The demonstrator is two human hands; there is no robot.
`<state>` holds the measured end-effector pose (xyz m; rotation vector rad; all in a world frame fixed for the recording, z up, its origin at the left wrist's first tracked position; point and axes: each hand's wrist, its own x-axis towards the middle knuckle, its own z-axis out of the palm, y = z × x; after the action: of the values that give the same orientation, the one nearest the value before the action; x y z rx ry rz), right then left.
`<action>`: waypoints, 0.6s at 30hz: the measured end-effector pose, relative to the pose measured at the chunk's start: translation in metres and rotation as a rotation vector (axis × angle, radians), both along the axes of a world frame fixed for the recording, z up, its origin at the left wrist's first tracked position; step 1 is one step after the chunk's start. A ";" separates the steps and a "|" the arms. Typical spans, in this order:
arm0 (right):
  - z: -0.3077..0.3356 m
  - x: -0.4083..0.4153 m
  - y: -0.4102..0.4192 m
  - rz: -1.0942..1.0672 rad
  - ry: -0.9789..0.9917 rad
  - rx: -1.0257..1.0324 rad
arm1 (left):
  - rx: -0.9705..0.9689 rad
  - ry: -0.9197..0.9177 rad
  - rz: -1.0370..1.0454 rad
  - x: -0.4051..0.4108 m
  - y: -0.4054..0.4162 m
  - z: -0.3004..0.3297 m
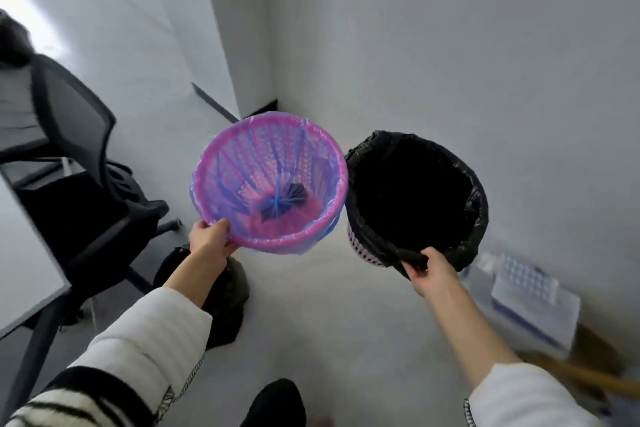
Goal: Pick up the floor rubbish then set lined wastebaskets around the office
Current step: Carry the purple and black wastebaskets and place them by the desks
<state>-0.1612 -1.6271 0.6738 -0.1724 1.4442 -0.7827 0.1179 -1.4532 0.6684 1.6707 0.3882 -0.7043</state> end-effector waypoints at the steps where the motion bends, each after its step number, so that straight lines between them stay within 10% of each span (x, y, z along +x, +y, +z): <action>1: 0.004 0.028 -0.020 0.056 -0.009 -0.010 | -0.011 -0.005 0.035 0.022 -0.009 0.004; 18: 0.044 0.497 -0.211 0.522 -0.006 0.115 | -0.091 -0.191 0.428 0.420 -0.139 0.083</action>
<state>0.3363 -1.8381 0.7178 -0.4374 1.3503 -0.2731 0.5380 -1.5917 0.7511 1.4874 0.5466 -0.2393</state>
